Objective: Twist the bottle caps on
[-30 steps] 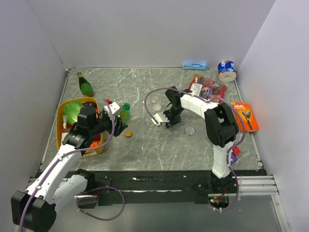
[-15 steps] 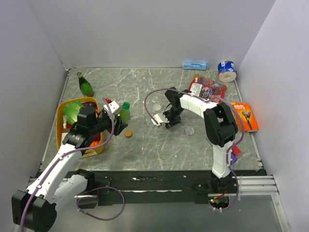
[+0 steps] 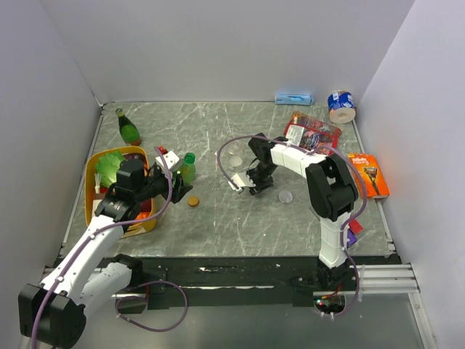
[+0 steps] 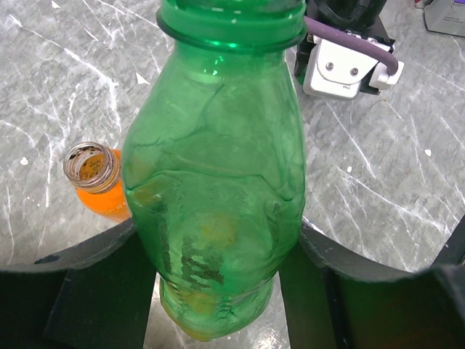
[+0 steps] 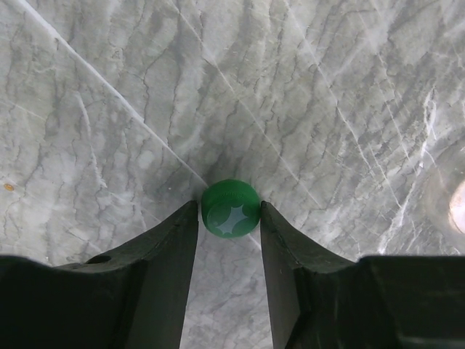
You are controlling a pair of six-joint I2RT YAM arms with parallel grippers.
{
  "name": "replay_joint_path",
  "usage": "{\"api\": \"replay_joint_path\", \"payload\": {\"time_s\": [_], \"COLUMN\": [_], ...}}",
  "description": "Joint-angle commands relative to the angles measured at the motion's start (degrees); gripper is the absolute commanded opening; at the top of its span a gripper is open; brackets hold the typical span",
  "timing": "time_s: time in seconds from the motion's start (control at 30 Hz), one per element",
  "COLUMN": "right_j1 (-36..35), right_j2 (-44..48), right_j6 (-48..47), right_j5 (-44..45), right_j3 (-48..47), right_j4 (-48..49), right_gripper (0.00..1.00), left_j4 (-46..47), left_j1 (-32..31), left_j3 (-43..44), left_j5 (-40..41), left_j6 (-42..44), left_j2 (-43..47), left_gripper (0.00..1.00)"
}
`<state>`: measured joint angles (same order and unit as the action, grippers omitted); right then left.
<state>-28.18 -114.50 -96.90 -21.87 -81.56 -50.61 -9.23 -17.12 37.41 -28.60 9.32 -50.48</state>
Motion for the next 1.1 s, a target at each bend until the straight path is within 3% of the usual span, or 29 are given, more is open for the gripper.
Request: {"api": "replay_joint_path", "payload": {"time_s": [0.0, 0.23, 0.37, 0.47, 0.6, 0.8, 1.07], "right_j1": [-0.73, -1.17, -1.00, -1.00, -2.13, -11.79, -24.63], "right_j2": [0.15, 3.13, 12.16, 20.59, 29.49, 37.85, 33.73], "right_j6": [0.93, 3.47, 10.92, 17.50, 26.84, 34.58, 39.33], "right_j5": [-0.45, -2.03, -6.24, -10.20, -16.26, -13.47, -6.44], "right_j3": [0.44, 1.23, 0.88, -1.23, -7.63, -11.51, -19.86], "right_j4": [1.48, 1.92, -2.90, -9.93, -15.39, -13.38, -14.34], "right_gripper": [0.45, 0.37, 0.33, 0.32, 0.30, 0.28, 0.28], "left_j4": [2.99, 2.30, -0.16, -3.23, -3.95, 1.39, 8.80], "left_j1": [0.43, 0.51, 0.43, 0.43, -0.10, -6.41, -13.28], "left_j3": [0.21, 0.21, 0.30, 0.56, -0.05, -4.18, -5.59], "left_j5": [-1.20, -3.12, -7.77, -11.46, -15.24, -15.35, -13.94], "left_j6": [-1.06, 0.87, 5.43, 14.20, 20.90, 27.15, 20.39], "left_j2": [-0.06, 0.12, 0.38, 0.21, 0.55, 2.75, 2.05], "left_gripper": [0.01, 0.01, 0.01, 0.01, 0.01, 0.01, 0.01]}}
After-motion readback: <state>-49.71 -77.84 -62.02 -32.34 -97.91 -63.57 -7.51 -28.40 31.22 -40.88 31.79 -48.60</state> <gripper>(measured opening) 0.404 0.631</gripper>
